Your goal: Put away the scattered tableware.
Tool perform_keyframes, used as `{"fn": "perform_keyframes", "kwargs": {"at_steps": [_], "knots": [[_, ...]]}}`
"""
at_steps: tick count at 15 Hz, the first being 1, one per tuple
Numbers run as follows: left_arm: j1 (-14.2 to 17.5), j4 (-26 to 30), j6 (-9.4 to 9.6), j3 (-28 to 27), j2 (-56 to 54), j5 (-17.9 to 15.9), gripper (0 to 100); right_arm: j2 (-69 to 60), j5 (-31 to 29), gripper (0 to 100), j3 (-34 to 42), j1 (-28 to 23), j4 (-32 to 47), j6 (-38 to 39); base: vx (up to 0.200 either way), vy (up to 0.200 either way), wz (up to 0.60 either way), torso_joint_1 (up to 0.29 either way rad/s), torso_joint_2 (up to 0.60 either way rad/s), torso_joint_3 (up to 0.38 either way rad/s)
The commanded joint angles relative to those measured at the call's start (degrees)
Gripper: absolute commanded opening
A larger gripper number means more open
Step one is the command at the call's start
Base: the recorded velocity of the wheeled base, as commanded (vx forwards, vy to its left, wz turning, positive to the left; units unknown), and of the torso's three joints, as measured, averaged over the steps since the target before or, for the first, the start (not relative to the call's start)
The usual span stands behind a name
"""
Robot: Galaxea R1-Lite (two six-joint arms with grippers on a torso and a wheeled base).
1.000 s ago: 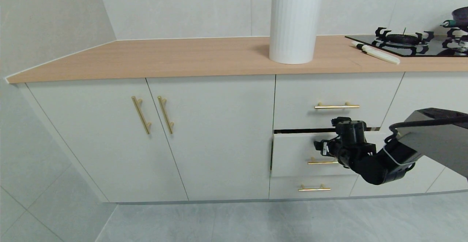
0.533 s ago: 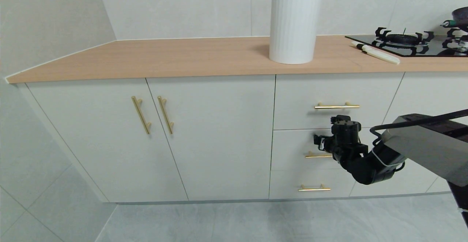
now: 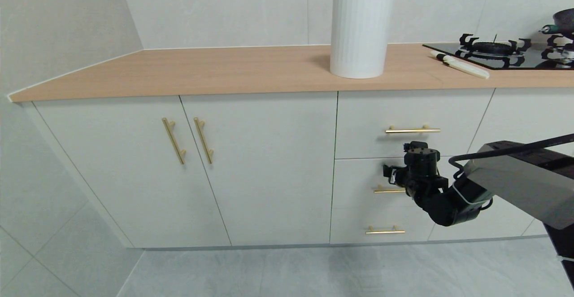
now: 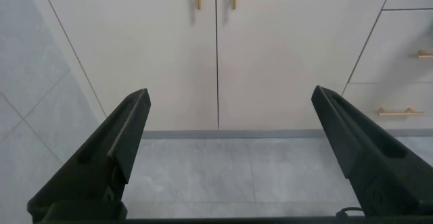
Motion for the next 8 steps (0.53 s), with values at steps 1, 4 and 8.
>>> {"fn": "perform_keyframes", "kwargs": {"at_steps": [1,4,8], "knots": [[0.0,0.0,0.0,0.0,0.0,0.0,100,-0.6,-0.5,100,0.1,0.0,-0.2,0.0,0.0,0.0,0.0,0.0,0.0,0.0],[0.0,0.0,0.0,0.0,0.0,0.0,100,-9.5,-1.5,100,7.6,0.2,-0.6,0.1,0.0,0.0,0.0,0.0,0.0,0.0],[0.0,0.0,0.0,0.0,0.0,0.0,100,-30.0,-2.5,100,25.2,0.2,-4.3,-0.8,0.0,0.0,0.0,0.0,0.0,0.0]]}}
